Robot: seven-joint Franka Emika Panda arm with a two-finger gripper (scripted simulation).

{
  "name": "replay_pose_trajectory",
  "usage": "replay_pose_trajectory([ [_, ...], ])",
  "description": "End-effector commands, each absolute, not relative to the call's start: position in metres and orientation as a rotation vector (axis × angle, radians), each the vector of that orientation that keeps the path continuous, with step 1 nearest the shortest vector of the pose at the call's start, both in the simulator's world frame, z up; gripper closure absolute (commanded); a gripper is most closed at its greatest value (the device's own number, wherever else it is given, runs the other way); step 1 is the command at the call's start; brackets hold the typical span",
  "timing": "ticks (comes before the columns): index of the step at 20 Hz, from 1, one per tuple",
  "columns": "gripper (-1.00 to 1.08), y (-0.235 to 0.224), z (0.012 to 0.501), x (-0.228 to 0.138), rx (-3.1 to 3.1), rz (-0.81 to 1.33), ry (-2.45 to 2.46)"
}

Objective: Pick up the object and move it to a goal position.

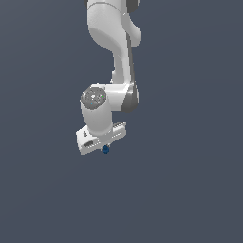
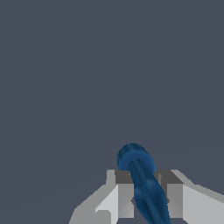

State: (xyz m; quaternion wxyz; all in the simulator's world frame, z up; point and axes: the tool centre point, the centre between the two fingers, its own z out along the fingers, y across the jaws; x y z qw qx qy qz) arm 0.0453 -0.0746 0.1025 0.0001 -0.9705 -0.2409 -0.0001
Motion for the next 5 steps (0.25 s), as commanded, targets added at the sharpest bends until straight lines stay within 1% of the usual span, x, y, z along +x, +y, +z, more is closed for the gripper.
replay_pose_trajectory([
  [1,1.08,-0.0789,0.1044,0.0491,-3.049,0.0,-0.759],
  [5,1.08,-0.081,0.1052,0.0509,-3.049,0.0,-0.759],
])
